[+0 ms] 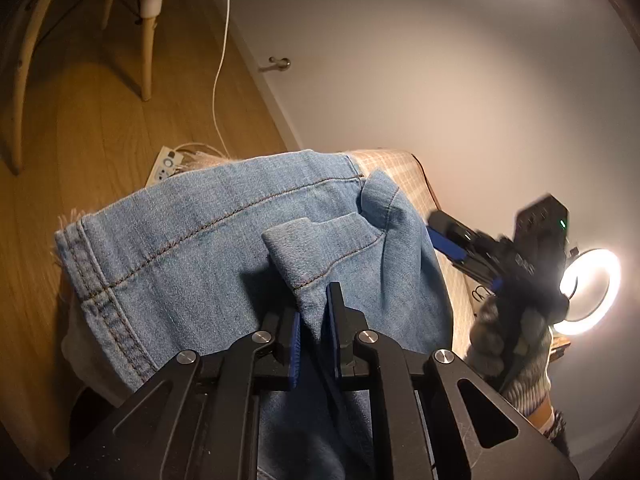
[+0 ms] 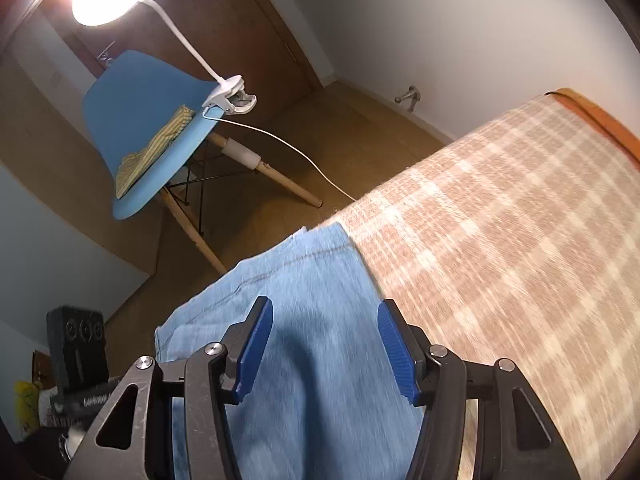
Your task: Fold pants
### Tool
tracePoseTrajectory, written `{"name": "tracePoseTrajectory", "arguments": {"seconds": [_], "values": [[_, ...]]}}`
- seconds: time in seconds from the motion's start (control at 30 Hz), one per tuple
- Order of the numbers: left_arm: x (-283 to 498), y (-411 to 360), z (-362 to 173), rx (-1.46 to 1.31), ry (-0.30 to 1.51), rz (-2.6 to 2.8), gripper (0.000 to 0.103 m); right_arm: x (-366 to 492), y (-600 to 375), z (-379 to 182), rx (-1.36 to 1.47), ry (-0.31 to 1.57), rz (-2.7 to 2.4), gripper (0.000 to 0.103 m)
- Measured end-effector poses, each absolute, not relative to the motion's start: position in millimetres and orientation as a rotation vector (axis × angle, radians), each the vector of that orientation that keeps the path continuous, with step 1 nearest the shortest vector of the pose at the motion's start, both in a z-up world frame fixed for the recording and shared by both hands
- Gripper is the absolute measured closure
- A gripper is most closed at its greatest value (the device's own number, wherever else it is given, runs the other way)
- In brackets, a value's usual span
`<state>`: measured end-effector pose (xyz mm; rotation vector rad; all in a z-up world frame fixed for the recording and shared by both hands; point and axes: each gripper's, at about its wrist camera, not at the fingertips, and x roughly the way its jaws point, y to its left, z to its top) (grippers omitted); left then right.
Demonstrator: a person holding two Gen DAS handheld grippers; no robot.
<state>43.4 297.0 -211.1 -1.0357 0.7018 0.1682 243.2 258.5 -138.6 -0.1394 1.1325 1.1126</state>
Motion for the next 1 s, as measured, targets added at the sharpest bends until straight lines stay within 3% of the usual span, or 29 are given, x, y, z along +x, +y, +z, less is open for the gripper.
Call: {"name": "tracePoseTrajectory", "arguments": {"seconds": [0.07, 0.13, 0.23, 0.3, 0.6, 0.67, 0.7, 0.73, 0.93, 0.97, 1.0], "values": [[43, 296, -210, -1.023, 0.699, 0.165, 0.094, 246, 266, -146, -0.126, 1.157, 1.121, 0.053], [41, 296, -208, -1.016, 0.684, 0.160, 0.096, 247, 270, -151, -0.102, 1.177, 1.137, 0.079], [36, 296, -202, -0.997, 0.662, 0.157, 0.097, 240, 272, -146, -0.096, 1.151, 1.150, 0.099], [33, 298, -198, -1.002, 0.649, 0.160, 0.098, 232, 276, -135, -0.127, 1.107, 1.157, 0.102], [-11, 309, -190, -0.989, 0.614, 0.218, 0.098, 213, 286, -106, -0.225, 0.998, 1.174, 0.102], [-13, 311, -200, -1.017, 0.633, 0.231, 0.098, 213, 293, -117, -0.279, 1.005, 1.126, 0.094], [-13, 312, -205, -1.039, 0.638, 0.233, 0.098, 215, 296, -123, -0.301, 1.023, 1.100, 0.069], [-14, 313, -208, -1.052, 0.643, 0.234, 0.098, 218, 299, -130, -0.309, 1.039, 1.082, 0.062], [-9, 309, -201, -1.011, 0.633, 0.233, 0.098, 242, 307, -157, -0.283, 1.103, 1.037, 0.062], [-10, 311, -202, -1.009, 0.634, 0.234, 0.098, 244, 307, -159, -0.272, 1.110, 1.051, 0.066], [-10, 311, -204, -1.014, 0.637, 0.235, 0.098, 242, 309, -159, -0.262, 1.115, 1.088, 0.080]]}}
